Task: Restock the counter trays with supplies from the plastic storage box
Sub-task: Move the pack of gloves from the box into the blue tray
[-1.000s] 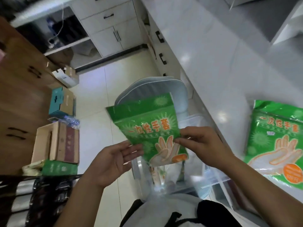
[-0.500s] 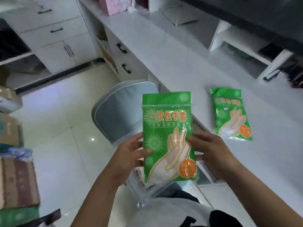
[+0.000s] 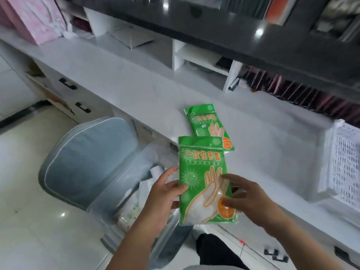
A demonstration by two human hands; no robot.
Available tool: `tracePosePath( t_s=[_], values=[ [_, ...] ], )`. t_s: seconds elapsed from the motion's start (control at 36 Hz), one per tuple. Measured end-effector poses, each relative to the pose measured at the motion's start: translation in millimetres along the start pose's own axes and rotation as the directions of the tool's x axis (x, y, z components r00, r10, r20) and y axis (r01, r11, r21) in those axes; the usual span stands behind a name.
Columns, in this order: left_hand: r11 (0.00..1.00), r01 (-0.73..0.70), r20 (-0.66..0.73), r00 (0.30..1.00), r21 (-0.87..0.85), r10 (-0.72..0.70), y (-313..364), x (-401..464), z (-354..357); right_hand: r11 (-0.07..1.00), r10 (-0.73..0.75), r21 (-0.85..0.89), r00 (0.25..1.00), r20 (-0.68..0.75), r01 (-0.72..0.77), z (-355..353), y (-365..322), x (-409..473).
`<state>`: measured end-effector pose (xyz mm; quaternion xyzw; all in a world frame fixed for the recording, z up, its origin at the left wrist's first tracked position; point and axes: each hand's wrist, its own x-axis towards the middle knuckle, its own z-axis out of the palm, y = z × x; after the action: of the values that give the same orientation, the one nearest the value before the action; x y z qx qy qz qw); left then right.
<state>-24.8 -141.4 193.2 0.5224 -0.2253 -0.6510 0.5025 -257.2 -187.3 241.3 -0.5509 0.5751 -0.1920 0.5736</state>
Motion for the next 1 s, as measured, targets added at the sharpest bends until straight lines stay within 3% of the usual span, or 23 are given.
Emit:
tracePosePath(
  t_s=[0.14,0.31,0.42,0.61,0.75,0.81,0.86,0.94,1.0],
  values=[
    [0.994,-0.021,-0.067,0.997,0.108,0.028,13,41,25,0.997,0.045,-0.065,0.998,0.043,-0.042,-27,-1,52],
    [0.992,-0.039,-0.150,0.987,0.123,0.057,43,104,53,0.979,-0.086,-0.185,0.996,0.001,0.085,-67,-19,131],
    [0.988,-0.045,-0.238,0.968,0.148,0.080,54,158,71,0.979,-0.066,-0.191,0.997,0.033,0.071,-92,-28,189],
    [0.962,-0.017,-0.401,0.907,0.272,0.129,31,215,79,0.966,0.018,-0.258,0.991,0.130,0.017,-102,-28,251],
    [0.927,0.001,-0.444,0.878,0.375,0.179,17,219,75,0.960,0.020,-0.280,0.986,0.164,0.027,-103,-15,256],
    [0.915,0.006,-0.451,0.871,0.404,0.194,17,218,75,0.889,-0.068,-0.442,0.989,0.134,0.121,-101,-13,255],
    [0.909,0.024,-0.445,0.877,0.416,0.180,18,217,77,0.743,-0.227,-0.618,0.966,0.127,0.256,-95,-16,251],
    [0.903,0.029,-0.419,0.892,0.429,0.171,21,216,82,0.582,-0.420,-0.684,0.883,0.210,0.439,-74,-32,252],
    [0.902,0.019,-0.422,0.888,0.431,0.183,23,218,84,0.502,-0.434,-0.718,0.859,0.273,0.482,-55,-39,263]
  ],
)
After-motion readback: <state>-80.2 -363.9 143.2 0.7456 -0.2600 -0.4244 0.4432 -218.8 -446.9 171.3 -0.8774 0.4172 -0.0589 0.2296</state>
